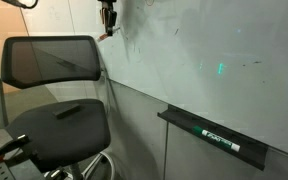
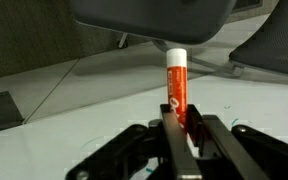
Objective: Pick up the marker, then scribble on the board
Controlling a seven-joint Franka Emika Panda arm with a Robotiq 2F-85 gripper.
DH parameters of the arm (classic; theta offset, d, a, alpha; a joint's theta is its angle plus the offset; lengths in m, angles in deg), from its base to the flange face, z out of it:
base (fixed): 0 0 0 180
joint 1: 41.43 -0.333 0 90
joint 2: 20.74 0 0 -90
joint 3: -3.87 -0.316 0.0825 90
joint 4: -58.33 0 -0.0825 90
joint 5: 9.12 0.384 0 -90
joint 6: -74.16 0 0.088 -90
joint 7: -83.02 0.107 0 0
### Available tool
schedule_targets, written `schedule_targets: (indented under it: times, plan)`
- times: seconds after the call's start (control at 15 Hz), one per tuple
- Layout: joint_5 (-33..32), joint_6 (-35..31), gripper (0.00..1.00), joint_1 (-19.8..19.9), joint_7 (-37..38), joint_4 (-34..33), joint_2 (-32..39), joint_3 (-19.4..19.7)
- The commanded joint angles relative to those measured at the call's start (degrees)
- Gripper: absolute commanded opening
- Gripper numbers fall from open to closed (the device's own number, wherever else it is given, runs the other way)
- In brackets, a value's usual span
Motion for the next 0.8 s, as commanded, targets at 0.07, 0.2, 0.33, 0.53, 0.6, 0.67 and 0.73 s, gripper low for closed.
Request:
schedule_targets:
  times: [0.07, 0.2, 0.33, 0.53, 0.6, 0.67, 0.73]
  plan:
    - [0.26, 0.07, 0.05, -0.40, 5.29, -5.75, 3.46, 0.76]
    - [1.14, -0.35, 0.05, -0.50, 6.82, -5.99, 3.38, 0.75]
    - [1.88, -0.83, 0.05, -0.50, 7.41, -5.95, 2.95, 0.70]
    - [1.97, -1.02, 0.05, -0.63, 7.84, -6.52, 3.29, 0.59]
    - [1.85, -1.07, 0.05, -0.72, 8.10, -6.85, 3.71, 0.54]
    - [1.68, -1.06, 0.05, -0.81, 8.31, -7.17, 4.14, 0.49]
    - [1.52, -1.06, 0.05, -0.93, 8.47, -7.37, 4.54, 0.43]
